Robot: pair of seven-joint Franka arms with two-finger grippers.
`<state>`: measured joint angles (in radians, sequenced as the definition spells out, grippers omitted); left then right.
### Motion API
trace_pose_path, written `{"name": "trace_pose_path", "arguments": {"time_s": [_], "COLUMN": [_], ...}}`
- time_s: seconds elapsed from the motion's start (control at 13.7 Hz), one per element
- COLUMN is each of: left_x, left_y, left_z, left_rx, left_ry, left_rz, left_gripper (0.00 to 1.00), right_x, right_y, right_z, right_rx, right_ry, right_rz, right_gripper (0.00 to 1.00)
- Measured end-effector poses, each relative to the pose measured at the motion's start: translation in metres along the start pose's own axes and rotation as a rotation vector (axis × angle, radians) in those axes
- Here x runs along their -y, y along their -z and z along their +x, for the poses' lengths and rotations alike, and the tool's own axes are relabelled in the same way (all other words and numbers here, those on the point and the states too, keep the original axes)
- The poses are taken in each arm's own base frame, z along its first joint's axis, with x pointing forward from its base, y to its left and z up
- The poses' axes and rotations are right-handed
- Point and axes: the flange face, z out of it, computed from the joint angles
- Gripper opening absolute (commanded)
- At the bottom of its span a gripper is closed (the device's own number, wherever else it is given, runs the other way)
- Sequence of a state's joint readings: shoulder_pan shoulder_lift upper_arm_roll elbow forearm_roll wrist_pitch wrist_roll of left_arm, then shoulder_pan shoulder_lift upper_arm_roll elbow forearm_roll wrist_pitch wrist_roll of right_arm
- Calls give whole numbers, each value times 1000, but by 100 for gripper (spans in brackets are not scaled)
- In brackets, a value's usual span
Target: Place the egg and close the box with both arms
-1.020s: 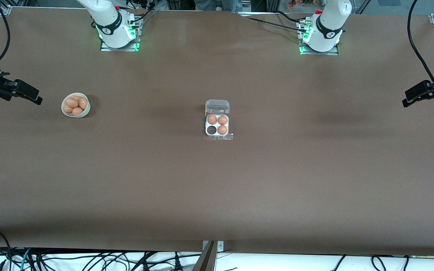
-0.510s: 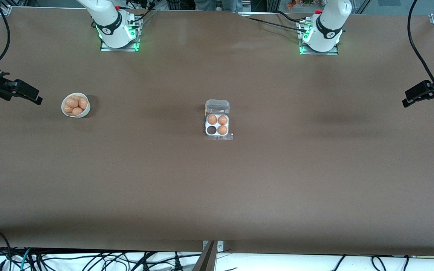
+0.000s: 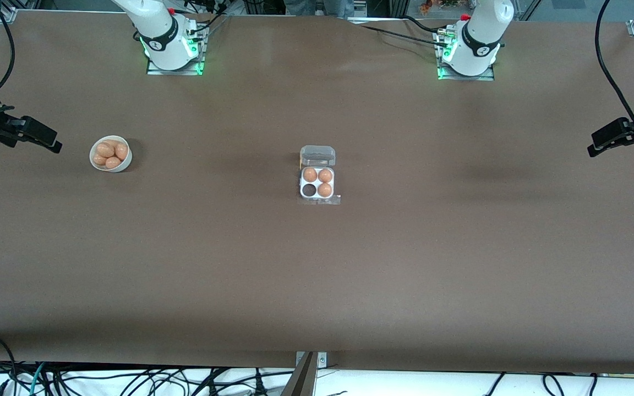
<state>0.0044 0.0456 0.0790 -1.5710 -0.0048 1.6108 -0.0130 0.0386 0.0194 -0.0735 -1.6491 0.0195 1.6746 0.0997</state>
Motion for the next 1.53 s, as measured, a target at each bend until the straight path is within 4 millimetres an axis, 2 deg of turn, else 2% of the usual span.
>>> {"name": "trace_pose_path", "arguments": {"time_s": [0.8, 1.02, 1.17, 1.31, 1.53], "left_x": [0, 0, 0, 0, 0], "left_y": [0, 0, 0, 0, -1], "left_z": [0, 0, 0, 0, 0], "left_rx": [1, 1, 1, 1, 1], "left_ry": [0, 0, 0, 0, 0], "left_rz": [0, 0, 0, 0, 0], "left_gripper": [100, 100, 100, 100, 100], "right_x": [0, 2, 4, 2, -13], "right_y": [0, -10, -30, -59, -102], "right_z": [0, 3, 8, 13, 15], "right_rx": [1, 21, 66, 141, 255], "right_ry": [0, 27, 65, 73, 65], "right_rz": [0, -3, -8, -31, -107], "right_gripper": [100, 100, 100, 100, 100]}}
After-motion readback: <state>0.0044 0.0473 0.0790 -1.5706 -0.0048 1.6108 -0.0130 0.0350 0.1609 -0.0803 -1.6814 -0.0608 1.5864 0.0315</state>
